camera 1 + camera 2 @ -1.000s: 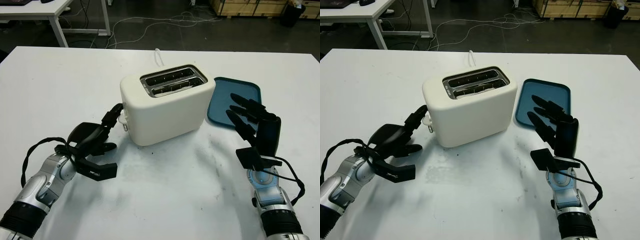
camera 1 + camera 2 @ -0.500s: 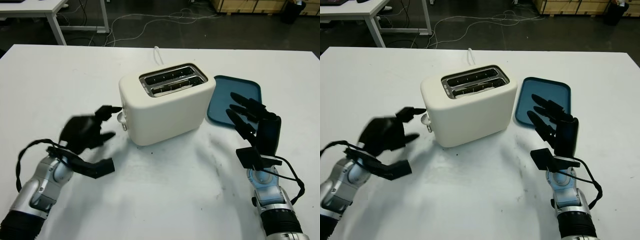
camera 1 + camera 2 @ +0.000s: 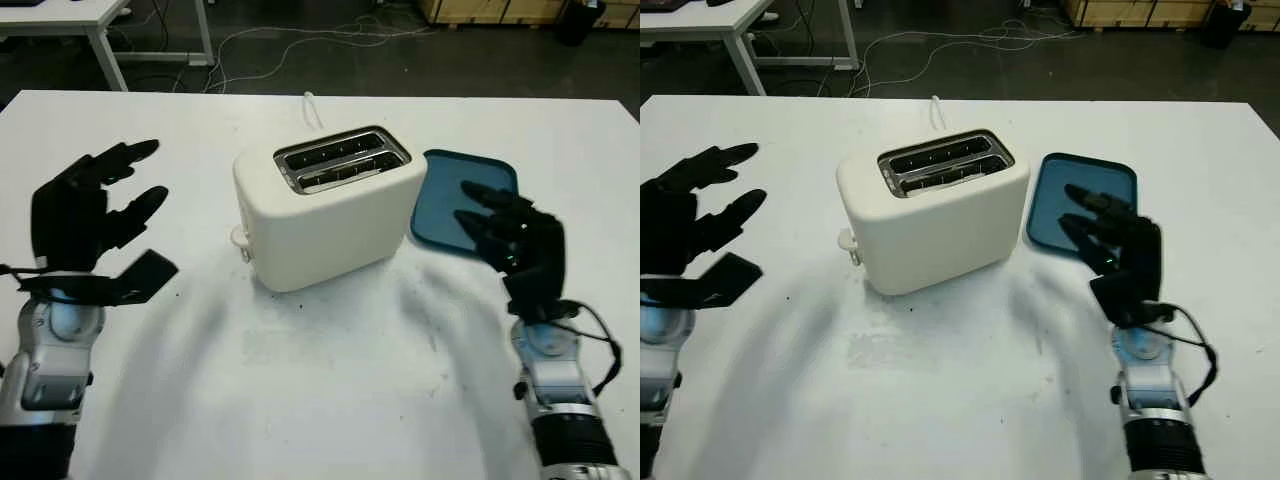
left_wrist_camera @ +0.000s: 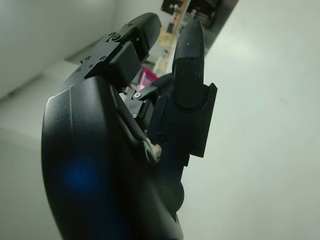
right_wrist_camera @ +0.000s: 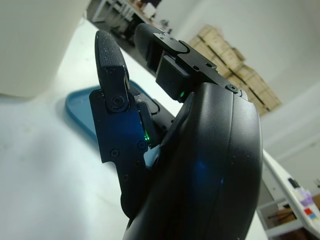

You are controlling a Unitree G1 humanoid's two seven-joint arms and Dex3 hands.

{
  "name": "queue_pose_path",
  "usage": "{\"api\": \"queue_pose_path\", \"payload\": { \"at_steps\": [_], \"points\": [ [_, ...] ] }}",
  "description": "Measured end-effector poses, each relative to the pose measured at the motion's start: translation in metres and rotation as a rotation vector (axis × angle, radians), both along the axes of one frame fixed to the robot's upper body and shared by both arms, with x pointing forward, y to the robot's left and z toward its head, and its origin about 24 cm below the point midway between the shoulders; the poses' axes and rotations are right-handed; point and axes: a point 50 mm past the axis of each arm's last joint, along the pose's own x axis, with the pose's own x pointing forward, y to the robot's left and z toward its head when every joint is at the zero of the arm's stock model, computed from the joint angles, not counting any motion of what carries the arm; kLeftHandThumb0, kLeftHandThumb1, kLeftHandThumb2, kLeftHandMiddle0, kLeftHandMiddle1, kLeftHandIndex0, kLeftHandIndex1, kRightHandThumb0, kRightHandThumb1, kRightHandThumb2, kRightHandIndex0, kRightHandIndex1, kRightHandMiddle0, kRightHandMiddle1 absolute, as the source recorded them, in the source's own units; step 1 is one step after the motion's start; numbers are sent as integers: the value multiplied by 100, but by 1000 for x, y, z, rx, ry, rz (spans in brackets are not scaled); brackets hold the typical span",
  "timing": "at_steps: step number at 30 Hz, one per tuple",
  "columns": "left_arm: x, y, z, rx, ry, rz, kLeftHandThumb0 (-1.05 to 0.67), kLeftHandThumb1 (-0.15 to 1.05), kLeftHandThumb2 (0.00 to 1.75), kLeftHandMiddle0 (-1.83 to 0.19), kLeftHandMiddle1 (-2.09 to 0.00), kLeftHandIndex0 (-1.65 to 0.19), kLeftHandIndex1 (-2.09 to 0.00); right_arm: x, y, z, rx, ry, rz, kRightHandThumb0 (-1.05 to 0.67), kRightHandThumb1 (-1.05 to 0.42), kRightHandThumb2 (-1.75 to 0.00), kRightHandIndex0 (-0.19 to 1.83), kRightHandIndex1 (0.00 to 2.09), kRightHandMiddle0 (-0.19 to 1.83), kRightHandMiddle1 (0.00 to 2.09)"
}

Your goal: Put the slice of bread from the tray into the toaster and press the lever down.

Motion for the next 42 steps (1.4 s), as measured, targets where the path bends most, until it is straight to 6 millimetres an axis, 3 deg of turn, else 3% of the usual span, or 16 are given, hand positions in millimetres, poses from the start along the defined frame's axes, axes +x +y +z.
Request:
{"api": "queue_pose_path", "payload": {
  "at_steps": [5,10,15,22,28,42],
  "points": [
    [-7,4,4,-17,36,-41,-66,92,17,-70,-46,-79,-6,-2,-27,23,-96,57,22,-71,-92,-18,89,0,79,1],
    [-6,8,4,9,105,-54,-66,92,17,-69,-45,-79,-5,2,-39,50,-176,63,22,-71,-92,-15,90,1,77,0],
    [-3,12,9,66,172,-75,-67,92,19,-70,-44,-79,-4,7,-41,71,-248,42,37,-68,-92,-12,88,0,76,0],
    [13,15,37,166,161,-75,-66,92,20,-68,-45,-80,-3,18,-30,84,-308,31,88,-70,-92,-12,87,0,77,1],
    [25,12,48,208,105,-45,-66,92,19,-68,-45,-82,-3,24,-23,87,-339,12,111,-69,-92,-14,87,0,76,0],
    [28,5,47,239,132,-64,-65,92,17,-67,-50,-83,-3,28,-19,79,-350,39,142,-63,-92,-13,85,0,72,0]
  ]
}}
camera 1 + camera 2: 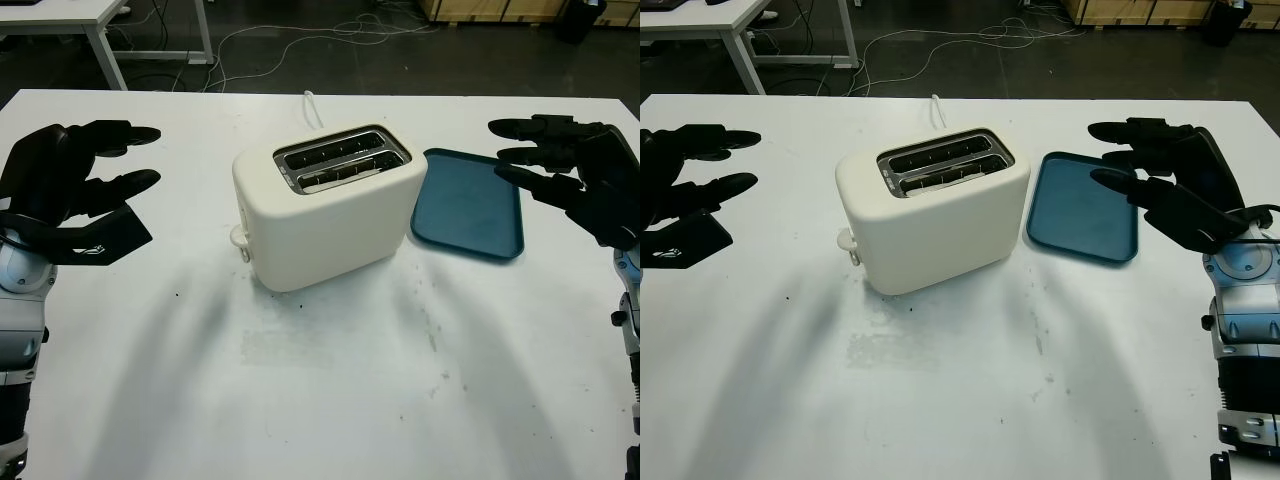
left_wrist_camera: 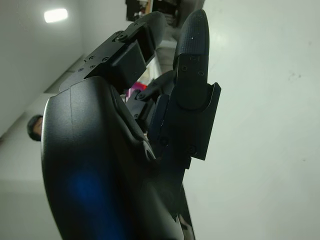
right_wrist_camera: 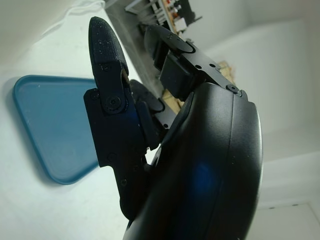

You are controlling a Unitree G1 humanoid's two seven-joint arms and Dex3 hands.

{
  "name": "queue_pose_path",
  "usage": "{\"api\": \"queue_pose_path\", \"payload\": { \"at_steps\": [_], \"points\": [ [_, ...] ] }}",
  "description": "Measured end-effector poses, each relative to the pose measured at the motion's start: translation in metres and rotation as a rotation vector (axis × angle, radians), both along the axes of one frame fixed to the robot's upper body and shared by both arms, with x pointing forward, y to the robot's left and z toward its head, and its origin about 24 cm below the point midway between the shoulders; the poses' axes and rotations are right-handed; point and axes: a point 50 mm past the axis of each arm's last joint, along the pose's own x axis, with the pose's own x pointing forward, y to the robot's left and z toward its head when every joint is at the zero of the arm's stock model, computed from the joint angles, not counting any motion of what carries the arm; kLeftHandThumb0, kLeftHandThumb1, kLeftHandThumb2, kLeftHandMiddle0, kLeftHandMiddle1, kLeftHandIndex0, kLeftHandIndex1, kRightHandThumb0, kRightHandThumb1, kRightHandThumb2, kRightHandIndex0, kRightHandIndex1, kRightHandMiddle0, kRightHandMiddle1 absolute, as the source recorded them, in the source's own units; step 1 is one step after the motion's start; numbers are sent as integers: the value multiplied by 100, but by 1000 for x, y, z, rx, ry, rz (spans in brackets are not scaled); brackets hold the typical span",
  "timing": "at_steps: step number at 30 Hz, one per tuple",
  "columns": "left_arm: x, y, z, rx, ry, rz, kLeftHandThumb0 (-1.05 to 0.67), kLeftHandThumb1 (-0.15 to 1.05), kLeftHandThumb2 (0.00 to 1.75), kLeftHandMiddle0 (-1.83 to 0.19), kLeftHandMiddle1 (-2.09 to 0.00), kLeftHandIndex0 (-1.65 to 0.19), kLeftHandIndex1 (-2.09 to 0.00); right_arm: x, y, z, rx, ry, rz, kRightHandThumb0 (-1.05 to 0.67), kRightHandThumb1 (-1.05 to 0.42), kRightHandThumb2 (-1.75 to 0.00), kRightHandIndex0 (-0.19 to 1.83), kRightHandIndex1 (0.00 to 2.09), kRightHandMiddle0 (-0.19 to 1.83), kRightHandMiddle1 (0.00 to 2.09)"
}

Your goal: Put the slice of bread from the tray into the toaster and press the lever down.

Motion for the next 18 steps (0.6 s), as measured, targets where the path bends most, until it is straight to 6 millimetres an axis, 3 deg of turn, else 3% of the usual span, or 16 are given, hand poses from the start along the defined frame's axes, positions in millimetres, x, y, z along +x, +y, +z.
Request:
{"api": "queue_pose_path", "payload": {
  "at_steps": [18],
  "points": [
    [1,0,-1,-5,15,4,-66,92,19,-61,-61,-84,-2,1,2,-2,-7,8,0,-64,-92,-14,84,0,73,0]
  ]
}}
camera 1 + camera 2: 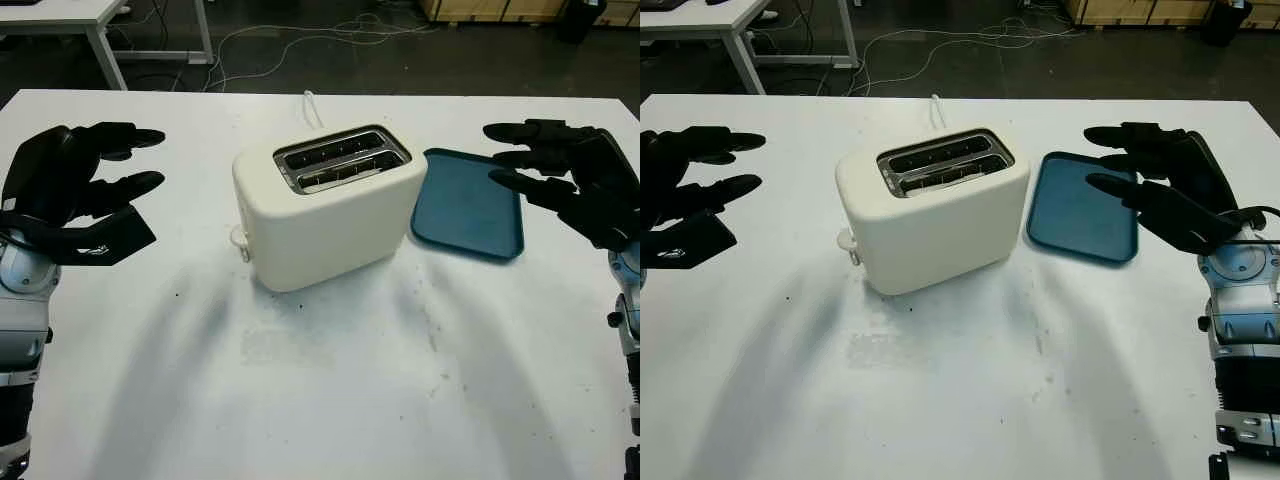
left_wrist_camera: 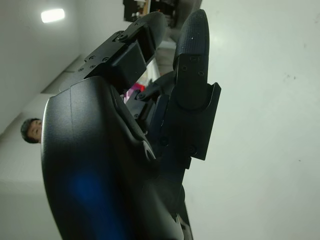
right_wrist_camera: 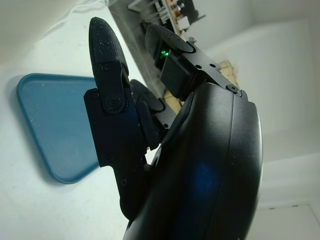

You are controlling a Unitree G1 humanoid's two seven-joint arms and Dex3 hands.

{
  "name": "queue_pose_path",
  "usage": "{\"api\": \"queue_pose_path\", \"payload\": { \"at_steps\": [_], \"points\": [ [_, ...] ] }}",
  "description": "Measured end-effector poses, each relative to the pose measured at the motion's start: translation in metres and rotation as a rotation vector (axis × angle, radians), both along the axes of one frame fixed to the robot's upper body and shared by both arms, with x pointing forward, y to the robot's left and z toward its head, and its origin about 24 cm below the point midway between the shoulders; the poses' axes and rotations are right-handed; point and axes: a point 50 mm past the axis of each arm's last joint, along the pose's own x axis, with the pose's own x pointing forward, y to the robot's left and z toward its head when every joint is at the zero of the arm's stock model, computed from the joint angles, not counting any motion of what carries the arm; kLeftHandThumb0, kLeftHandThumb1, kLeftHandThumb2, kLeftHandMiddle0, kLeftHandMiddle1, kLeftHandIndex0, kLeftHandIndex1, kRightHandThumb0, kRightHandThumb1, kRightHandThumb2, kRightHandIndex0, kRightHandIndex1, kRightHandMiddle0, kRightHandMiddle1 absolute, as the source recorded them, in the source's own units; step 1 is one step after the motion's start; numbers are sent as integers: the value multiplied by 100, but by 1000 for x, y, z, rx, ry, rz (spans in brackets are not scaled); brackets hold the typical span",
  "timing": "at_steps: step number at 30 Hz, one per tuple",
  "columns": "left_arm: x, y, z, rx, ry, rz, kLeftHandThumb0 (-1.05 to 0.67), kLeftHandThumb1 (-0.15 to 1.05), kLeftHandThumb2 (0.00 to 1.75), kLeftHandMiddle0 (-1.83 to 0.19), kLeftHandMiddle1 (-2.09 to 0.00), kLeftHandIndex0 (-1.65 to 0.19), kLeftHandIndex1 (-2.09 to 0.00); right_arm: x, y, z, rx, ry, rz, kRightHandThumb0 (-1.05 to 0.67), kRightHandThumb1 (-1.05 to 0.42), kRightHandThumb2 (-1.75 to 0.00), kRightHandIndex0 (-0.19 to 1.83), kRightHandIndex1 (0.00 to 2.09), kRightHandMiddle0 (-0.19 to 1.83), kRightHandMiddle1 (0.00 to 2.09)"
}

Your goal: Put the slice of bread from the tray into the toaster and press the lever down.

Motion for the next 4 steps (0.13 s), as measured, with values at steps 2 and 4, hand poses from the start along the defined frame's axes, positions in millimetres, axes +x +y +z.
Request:
{"api": "queue_pose_path", "payload": {
  "at_steps": [2,4],
  "points": [
    [0,0,0,-1,6,-1,-66,92,19,-61,-62,-84,-2,0,0,0,1,0,0,-63,-92,-14,84,0,73,0],
    [0,0,0,-2,6,-2,-66,92,19,-61,-62,-84,-2,0,0,0,1,0,0,-63,-92,-14,84,0,73,0]
  ]
}}
